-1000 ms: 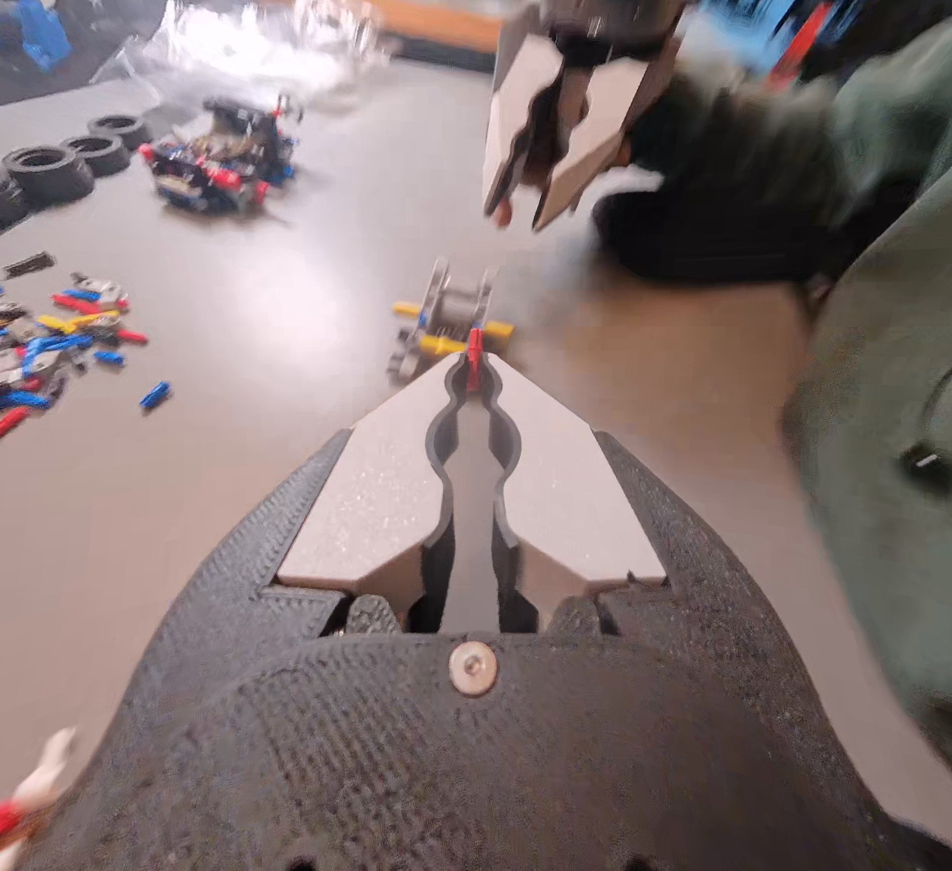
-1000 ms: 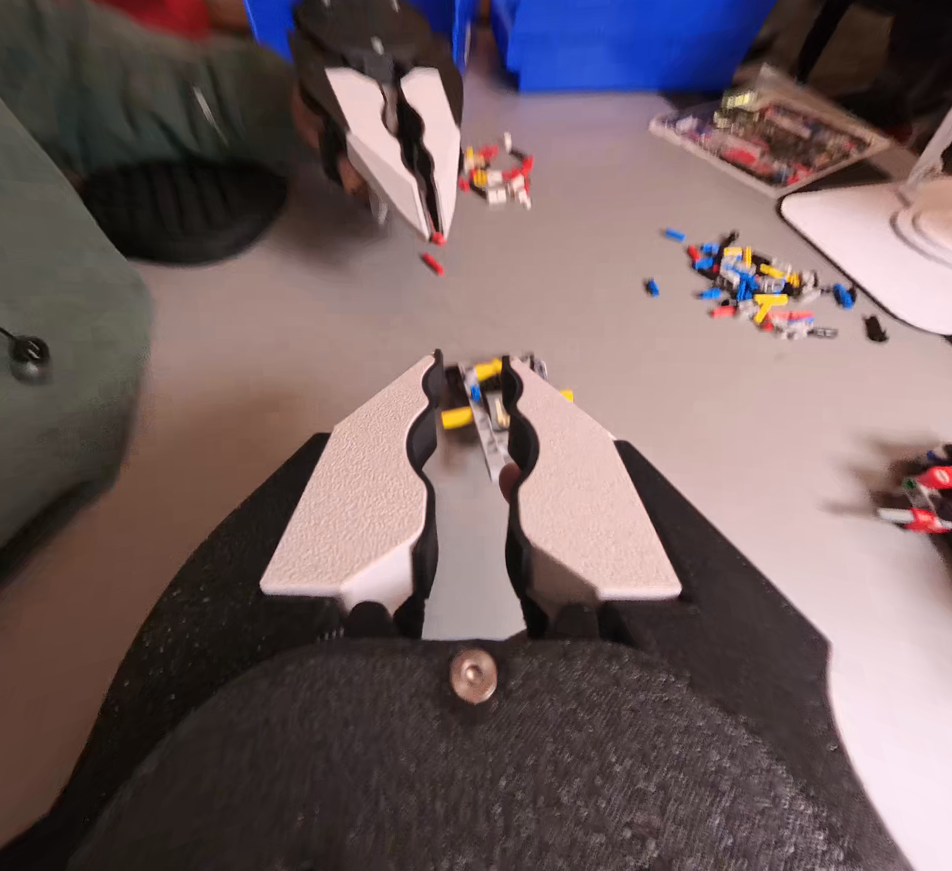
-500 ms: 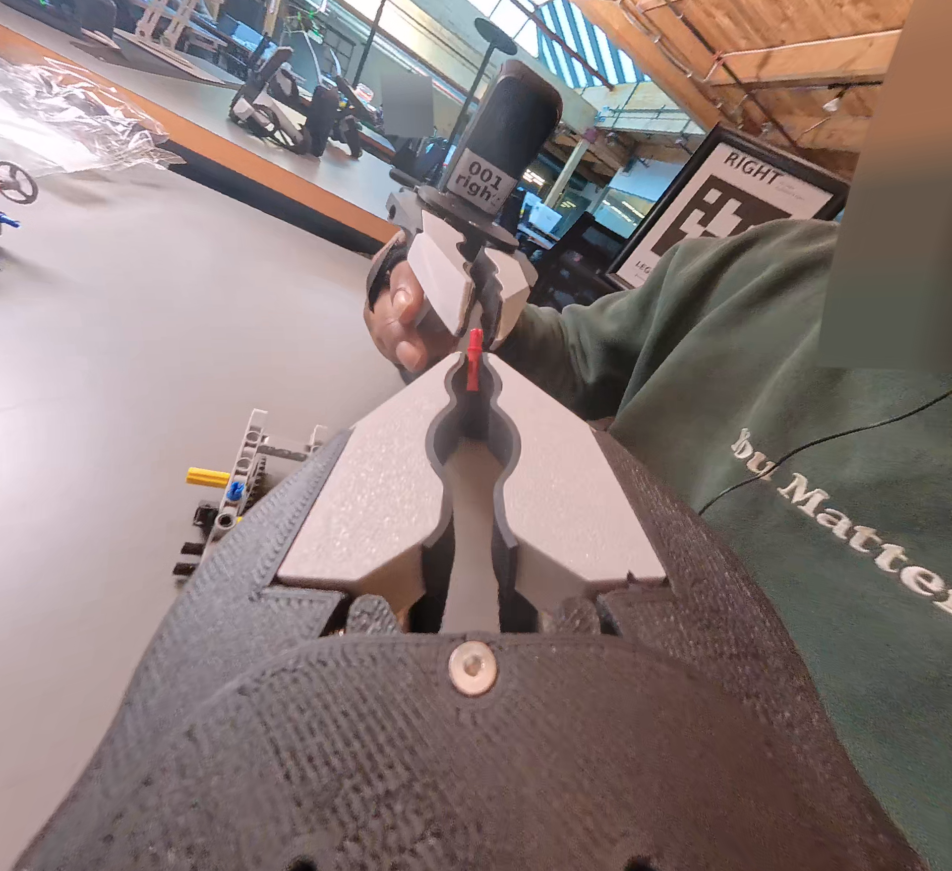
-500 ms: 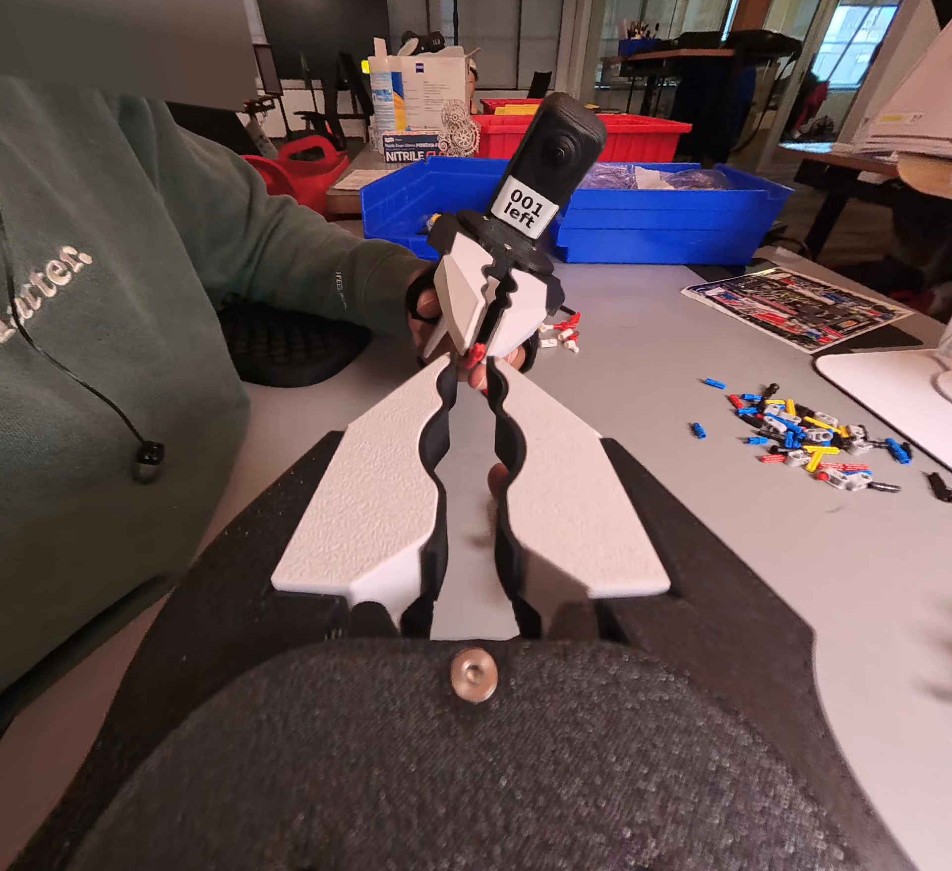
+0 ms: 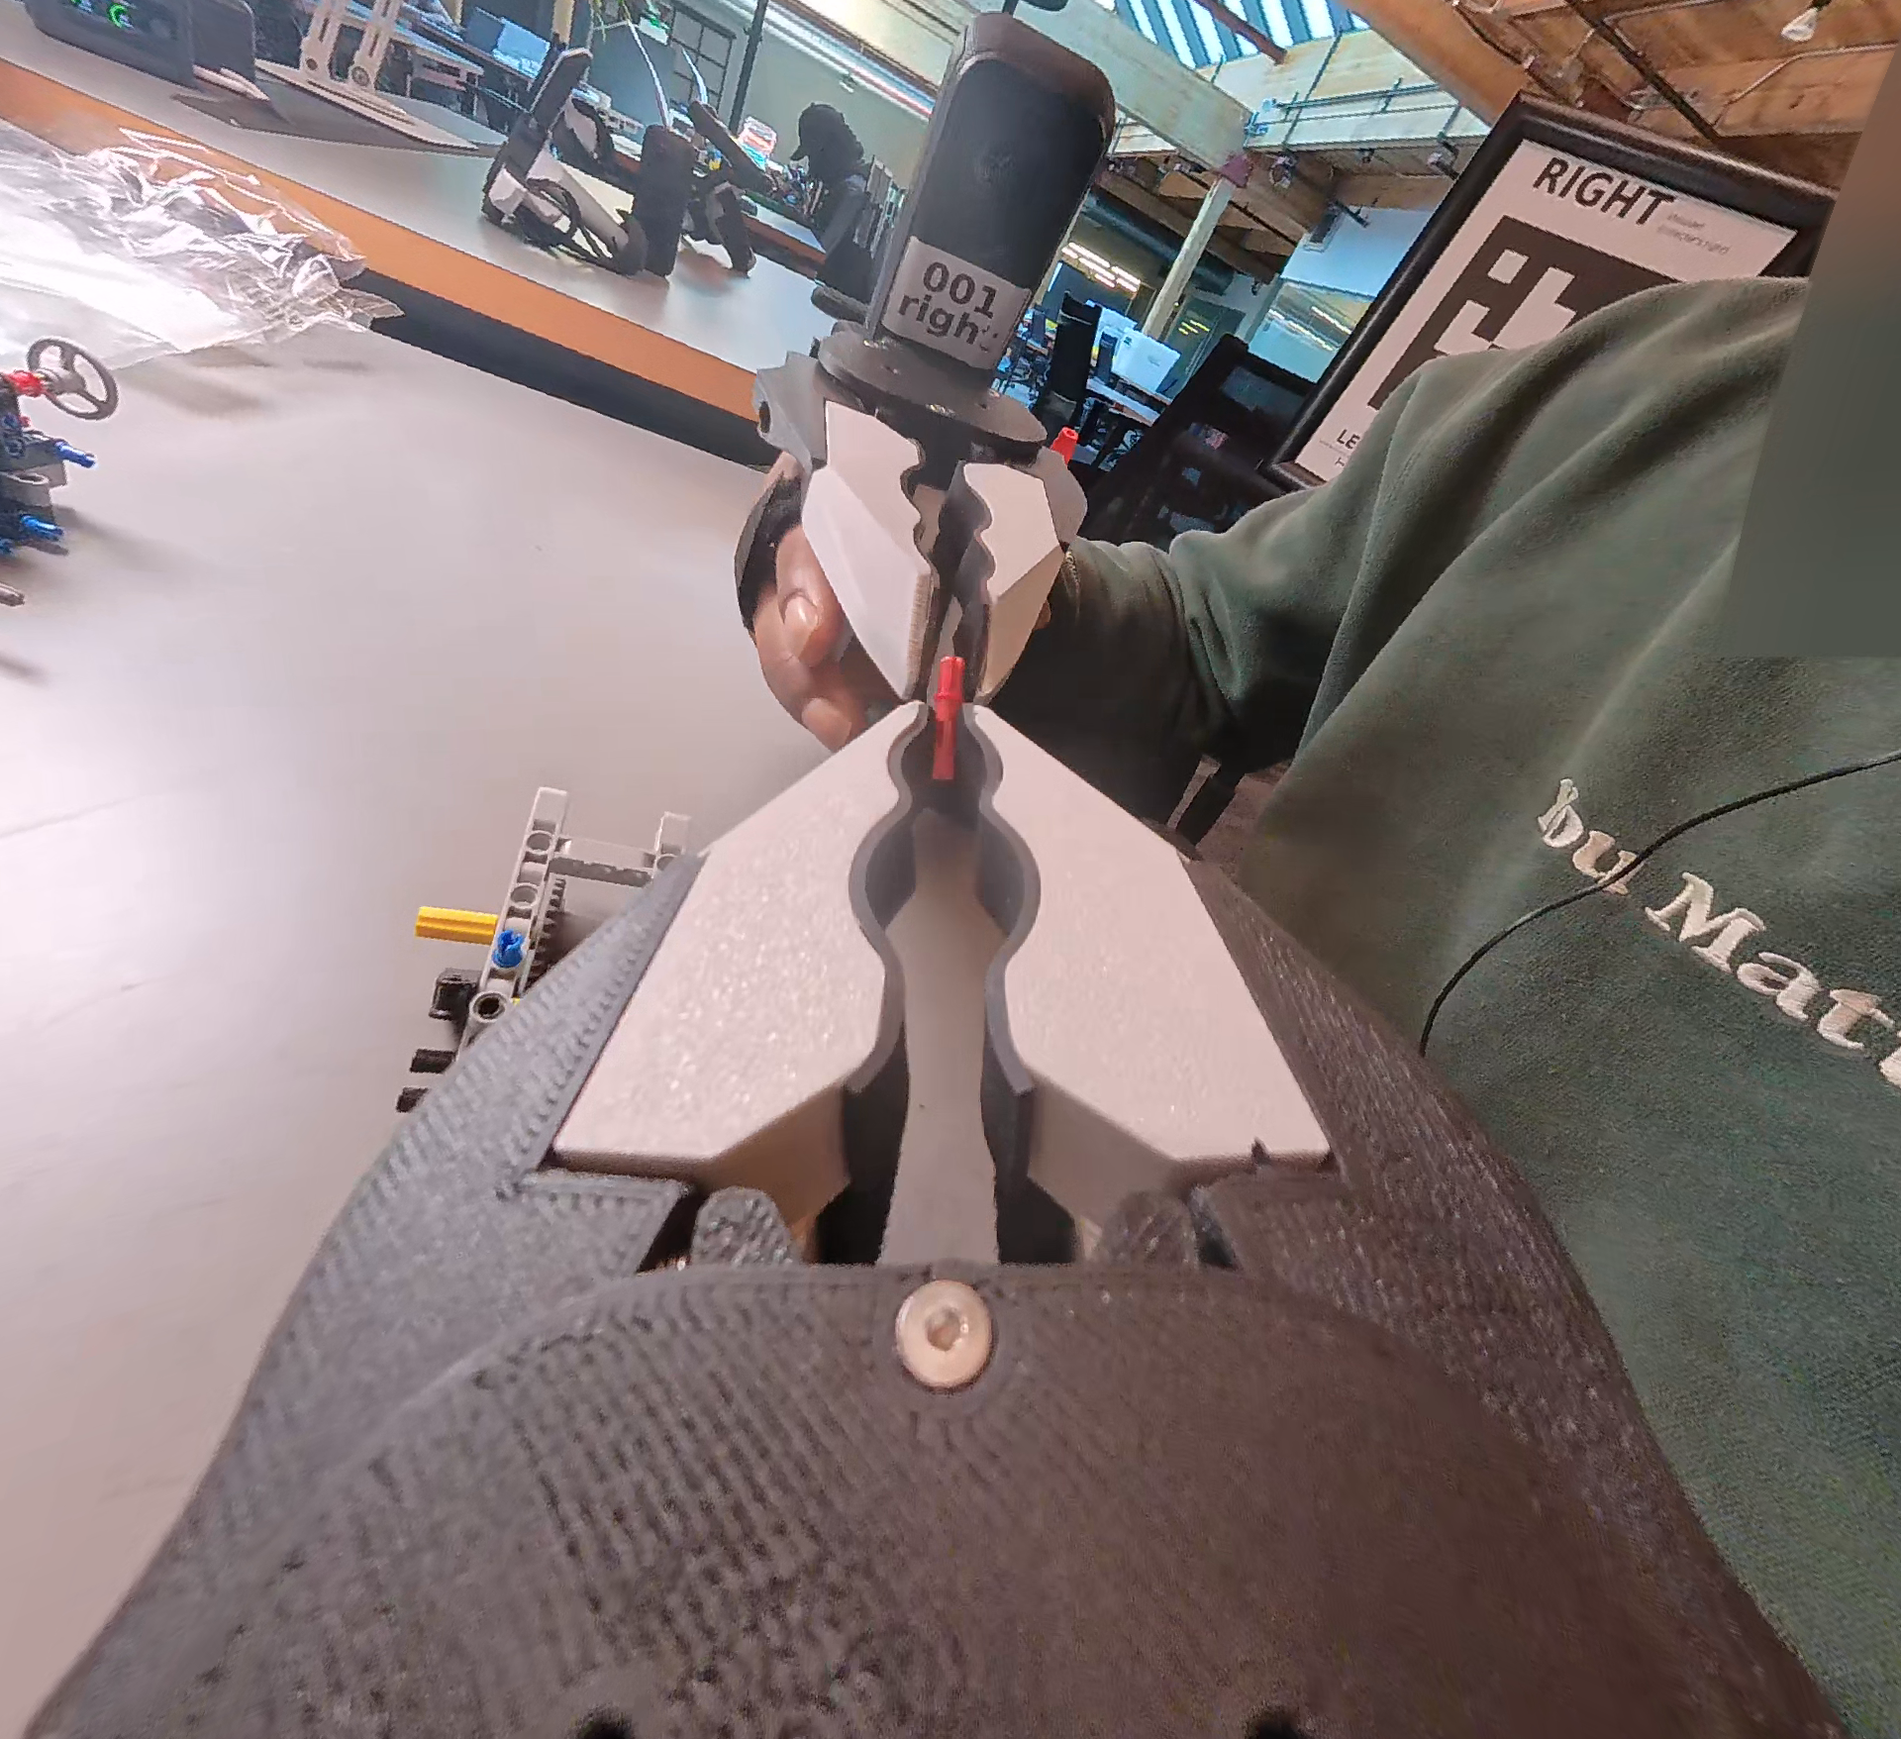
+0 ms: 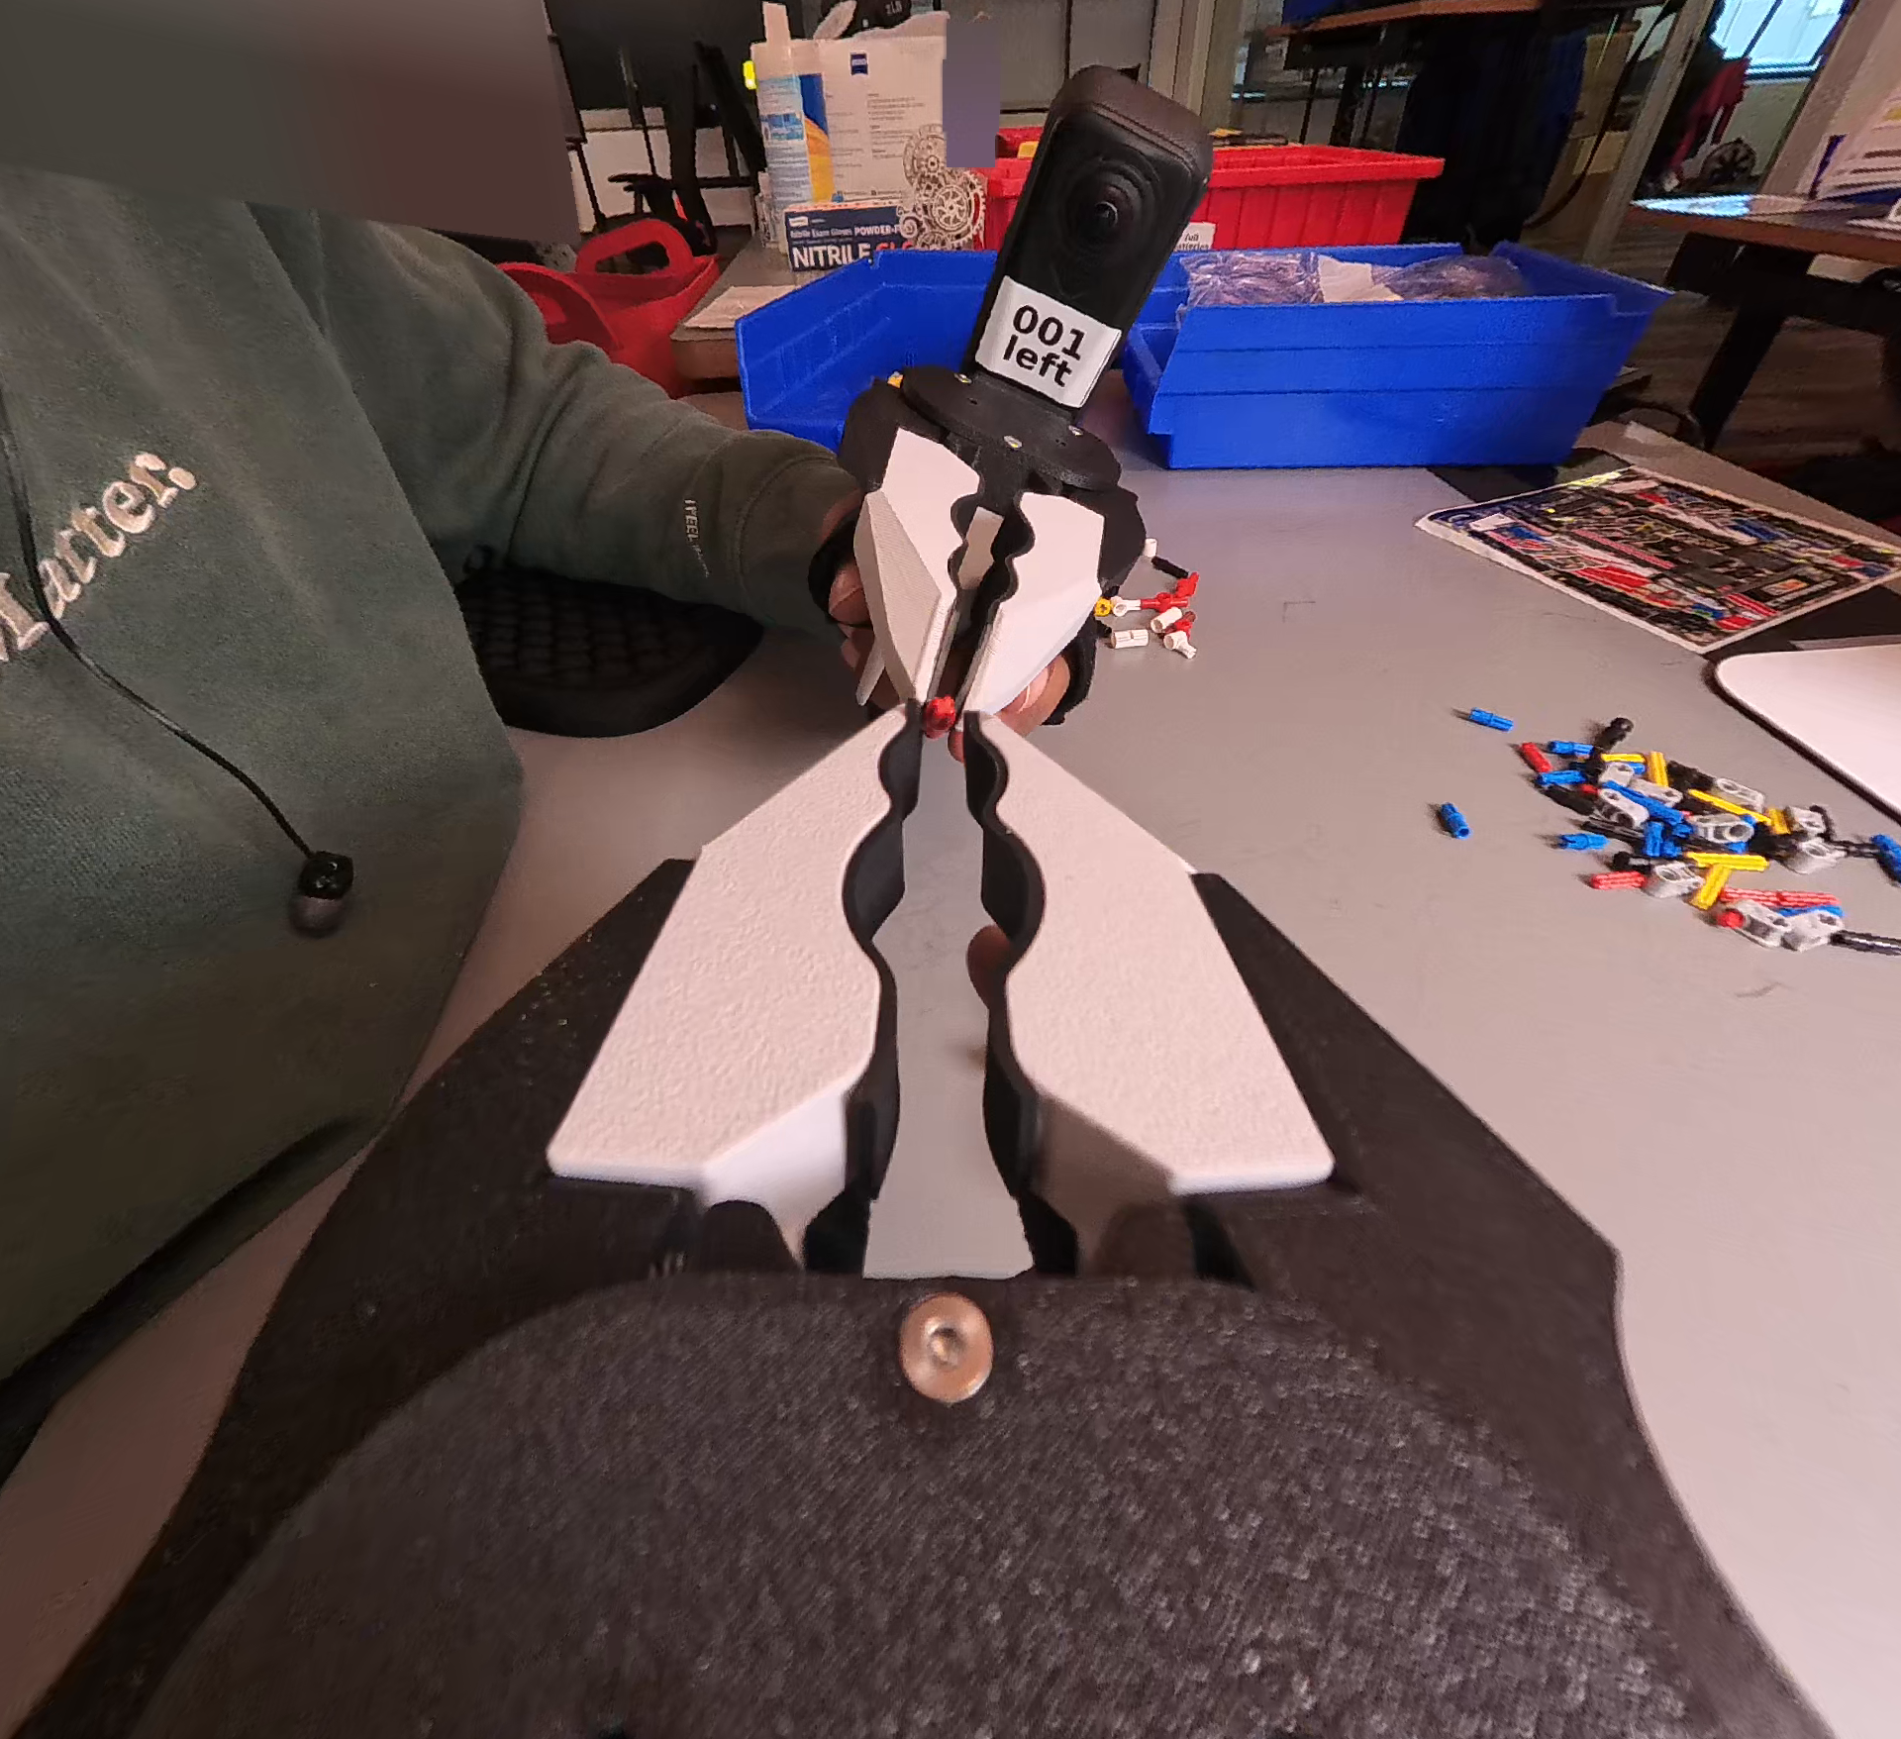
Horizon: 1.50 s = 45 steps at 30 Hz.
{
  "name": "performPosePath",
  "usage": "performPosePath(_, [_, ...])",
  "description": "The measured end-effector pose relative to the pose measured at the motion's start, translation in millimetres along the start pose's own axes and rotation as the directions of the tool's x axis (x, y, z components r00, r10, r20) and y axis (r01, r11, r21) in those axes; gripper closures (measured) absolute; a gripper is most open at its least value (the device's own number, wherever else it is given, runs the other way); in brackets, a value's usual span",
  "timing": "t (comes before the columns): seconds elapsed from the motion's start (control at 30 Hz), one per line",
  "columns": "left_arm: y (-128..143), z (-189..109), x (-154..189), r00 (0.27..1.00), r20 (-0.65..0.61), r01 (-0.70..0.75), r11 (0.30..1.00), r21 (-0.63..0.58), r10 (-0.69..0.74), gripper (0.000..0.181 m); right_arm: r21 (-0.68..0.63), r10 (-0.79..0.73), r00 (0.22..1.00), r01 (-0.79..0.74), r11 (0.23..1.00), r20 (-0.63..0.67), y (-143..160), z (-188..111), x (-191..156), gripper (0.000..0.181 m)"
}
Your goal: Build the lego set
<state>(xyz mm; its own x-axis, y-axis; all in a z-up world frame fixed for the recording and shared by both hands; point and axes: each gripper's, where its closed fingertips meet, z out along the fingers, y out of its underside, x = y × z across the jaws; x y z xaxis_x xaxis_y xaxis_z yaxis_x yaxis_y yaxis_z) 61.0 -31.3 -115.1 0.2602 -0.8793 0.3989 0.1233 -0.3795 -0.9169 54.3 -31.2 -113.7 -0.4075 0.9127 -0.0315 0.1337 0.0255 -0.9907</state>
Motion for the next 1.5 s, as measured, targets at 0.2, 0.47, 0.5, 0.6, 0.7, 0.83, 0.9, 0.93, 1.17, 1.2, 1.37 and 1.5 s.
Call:
performPosePath(0.2, [2.2, -0.3, 0.5, 1.0, -0.017, 0.023, 1.0, -0.004, -0.023, 0.179, -0.001, -0.005, 1.0, 0.005, 1.0, 0.003, 1.4, 0.9, -0.6, 0.176])
performPosePath(0.47, [13.4, 3.3, 14.3, 0.987, -0.117, 0.102, 0.992, -0.077, -0.111, 0.179, -0.008, -0.051, 0.995, 0.052, 0.999, 0.086, 3.7, 2.8, -17.5, 0.175])
performPosePath(0.5, [16.1, 4.0, 17.4, 0.981, -0.138, 0.123, 0.988, -0.096, -0.135, 0.179, -0.016, -0.063, 0.992, 0.066, 0.998, 0.106, 5.1, 3.3, -21.7, 0.175])
performPosePath(0.6, [21.0, 4.7, 24.4, 0.956, -0.191, 0.198, 0.97, -0.138, -0.222, 0.179, -0.039, -0.105, 0.984, 0.111, 0.993, 0.143, 7.6, 4.4, -31.7, 0.177])
performPosePath(0.7, [22.4, 4.6, 26.8, 0.931, -0.219, 0.261, 0.952, -0.159, -0.291, 0.179, -0.066, -0.143, 0.979, 0.153, 0.986, 0.144, 9.9, 4.2, -35.1, 0.176])
performPosePath(0.83, [22.3, 4.6, 27.1, 0.908, -0.236, 0.312, 0.935, -0.168, -0.346, 0.179, -0.087, -0.179, 0.974, 0.192, 0.977, 0.141, 11.3, 3.1, -36.6, 0.174])
performPosePath(0.9, [21.8, 4.4, 27.7, 0.903, -0.243, 0.32, 0.932, -0.169, -0.354, 0.179, -0.091, -0.191, 0.972, 0.204, 0.975, 0.137, 11.1, 2.9, -36.6, 0.174])
performPosePath(0.93, [21.7, 4.4, 27.9, 0.901, -0.245, 0.322, 0.931, -0.169, -0.357, 0.179, -0.093, -0.195, 0.971, 0.209, 0.974, 0.134, 11.1, 2.8, -36.4, 0.175])
performPosePath(1.17, [19.5, 4.4, 29.3, 0.892, -0.261, 0.337, 0.928, -0.16, -0.369, 0.18, -0.091, -0.2, 0.972, 0.212, 0.973, 0.126, 8.8, 2.7, -36.3, 0.177])
performPosePath(1.2, [19.6, 4.6, 28.3, 0.895, -0.254, 0.335, 0.929, -0.159, -0.366, 0.179, -0.095, -0.191, 0.973, 0.203, 0.974, 0.127, 9.1, 2.5, -35.7, 0.178])
performPosePath(1.37, [15.4, -11.4, -8.1, 0.984, 0.0, 0.178, 0.973, -0.143, -0.18, 0.167, -0.186, -0.114, 0.989, 0.13, 0.974, 0.094, 23.9, -2.6, -18.9, 0.178])
performPosePath(1.5, [48.8, -38.1, -58.3, 0.941, 0.315, 0.003, 0.926, -0.379, 0.126, 0.157, -0.335, -0.104, 0.994, 0.086, 0.938, -0.035, 47.2, -20.2, 15.5, 0.178])
